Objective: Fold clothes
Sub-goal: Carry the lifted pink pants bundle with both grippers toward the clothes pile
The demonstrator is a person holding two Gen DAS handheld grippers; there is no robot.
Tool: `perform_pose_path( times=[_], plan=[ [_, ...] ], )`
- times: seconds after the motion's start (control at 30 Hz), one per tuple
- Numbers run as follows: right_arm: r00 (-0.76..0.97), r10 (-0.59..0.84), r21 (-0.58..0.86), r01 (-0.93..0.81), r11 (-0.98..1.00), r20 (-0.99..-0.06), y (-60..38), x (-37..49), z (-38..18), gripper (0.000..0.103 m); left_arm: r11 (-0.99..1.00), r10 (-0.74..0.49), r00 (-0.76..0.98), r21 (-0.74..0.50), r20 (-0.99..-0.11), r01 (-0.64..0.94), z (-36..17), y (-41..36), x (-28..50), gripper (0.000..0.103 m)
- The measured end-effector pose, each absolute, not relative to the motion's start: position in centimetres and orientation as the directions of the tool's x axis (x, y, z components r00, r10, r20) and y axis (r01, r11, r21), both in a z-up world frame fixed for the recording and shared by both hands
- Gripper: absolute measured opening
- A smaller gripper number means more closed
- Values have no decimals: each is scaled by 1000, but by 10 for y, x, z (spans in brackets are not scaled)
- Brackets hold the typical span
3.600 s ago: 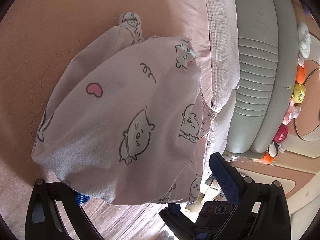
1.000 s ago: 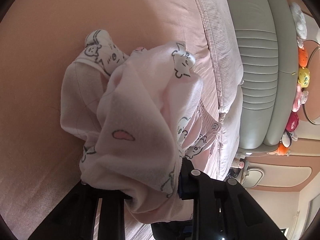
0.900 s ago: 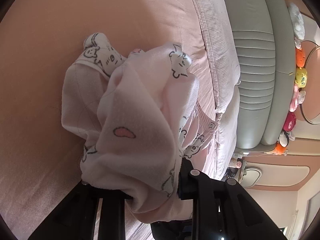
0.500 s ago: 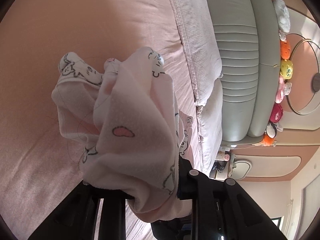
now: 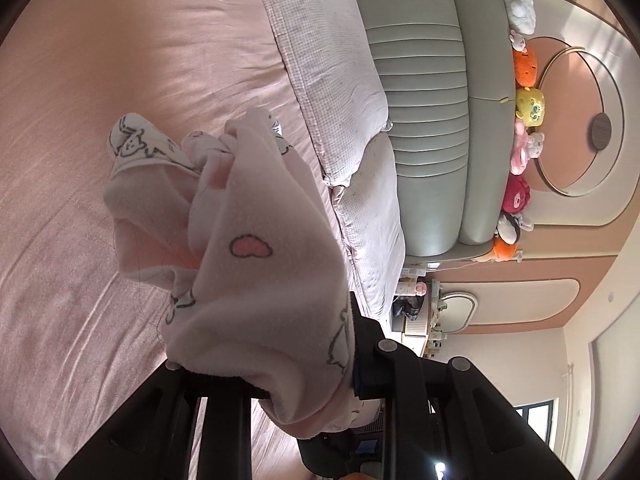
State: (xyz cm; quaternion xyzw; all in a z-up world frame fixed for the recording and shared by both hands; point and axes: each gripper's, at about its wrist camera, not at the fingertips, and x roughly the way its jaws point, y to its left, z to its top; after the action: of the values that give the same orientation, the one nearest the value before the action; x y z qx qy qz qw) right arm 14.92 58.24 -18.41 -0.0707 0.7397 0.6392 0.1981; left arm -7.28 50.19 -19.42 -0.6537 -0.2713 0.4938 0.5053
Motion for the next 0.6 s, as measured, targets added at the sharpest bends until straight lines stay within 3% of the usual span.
perform_pose_path(
  times=[0.6],
  plan=[
    [-899, 201, 921, -378, 98, -390, 555, 162, -117, 20, -264, 866, 390, -949, -312, -172, -138, 489, -63, 20]
  ],
)
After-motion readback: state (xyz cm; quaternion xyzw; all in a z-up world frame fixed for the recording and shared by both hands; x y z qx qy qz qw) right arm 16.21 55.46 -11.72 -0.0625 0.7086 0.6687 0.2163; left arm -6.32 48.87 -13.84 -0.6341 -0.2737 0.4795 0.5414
